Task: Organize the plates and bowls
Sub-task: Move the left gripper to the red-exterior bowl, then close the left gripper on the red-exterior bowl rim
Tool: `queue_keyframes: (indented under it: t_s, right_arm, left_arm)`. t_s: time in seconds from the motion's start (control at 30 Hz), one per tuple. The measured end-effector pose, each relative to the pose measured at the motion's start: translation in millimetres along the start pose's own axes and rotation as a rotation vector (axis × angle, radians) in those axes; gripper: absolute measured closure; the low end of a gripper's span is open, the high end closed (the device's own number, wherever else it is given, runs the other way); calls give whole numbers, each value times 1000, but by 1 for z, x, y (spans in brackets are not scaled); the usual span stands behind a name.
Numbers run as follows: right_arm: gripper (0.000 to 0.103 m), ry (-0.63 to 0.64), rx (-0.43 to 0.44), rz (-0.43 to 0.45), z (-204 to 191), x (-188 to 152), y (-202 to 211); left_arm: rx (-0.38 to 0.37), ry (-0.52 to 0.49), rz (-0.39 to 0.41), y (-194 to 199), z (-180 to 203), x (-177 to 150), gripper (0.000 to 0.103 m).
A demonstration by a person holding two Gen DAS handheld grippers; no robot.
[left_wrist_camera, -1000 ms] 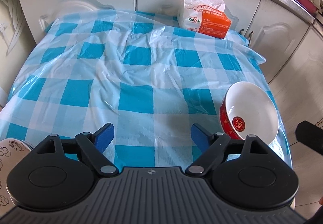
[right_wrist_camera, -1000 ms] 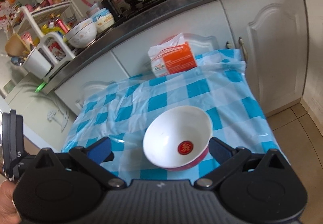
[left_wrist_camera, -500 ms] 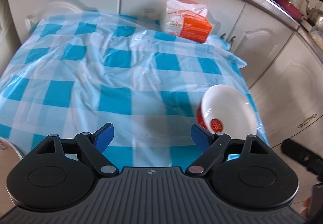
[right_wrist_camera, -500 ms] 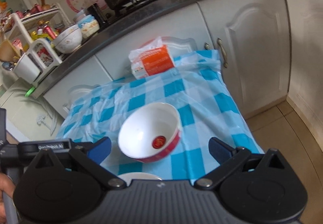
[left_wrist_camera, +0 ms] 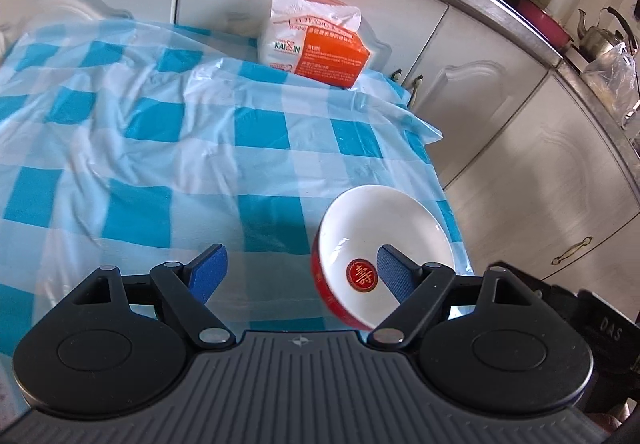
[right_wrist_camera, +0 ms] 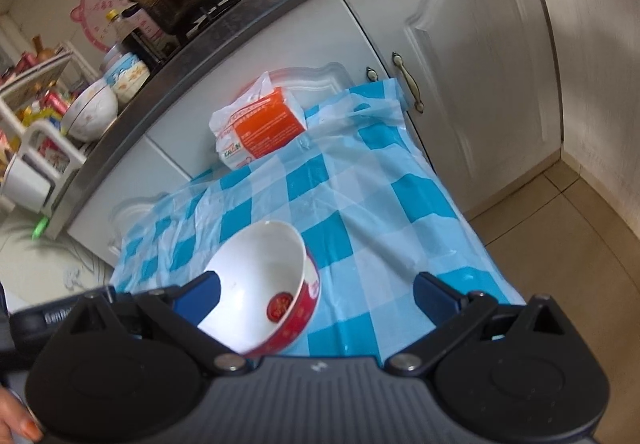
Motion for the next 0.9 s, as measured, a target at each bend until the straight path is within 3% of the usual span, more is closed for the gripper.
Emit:
queue_keyframes:
  t_s: [0.23, 0.37, 0.53, 0.7, 0.9]
  right_arm:
    - [1, 9, 26, -1, -1, 11, -17]
    - [8, -41, 77, -32, -5, 5, -23]
    - [16, -49, 73, -54, -6, 1, -32]
    - [25, -69, 59, -84, -3, -4, -38]
    - [36, -65, 47, -100, -4, -10, -42]
  left_arm:
    - [-10, 58, -16, -16, -4, 8, 7]
    - [-26, 61, -39, -22, -4, 3, 20]
    - [-45, 50, -51, -33, 3, 2, 34]
    - [-39, 39, -71, -43, 6, -3, 60]
    - [-44, 15, -67, -46, 8, -6, 68]
Point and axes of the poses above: each gripper's, at about its wrist camera, not at the fingertips, and y roughly against the way its jaws point, z to its right, x to its top, the point moved 7 cm from there along -y, roughly the way its jaws point, and after that the axes turned 15 degrees about z, right-handed, at the moved point
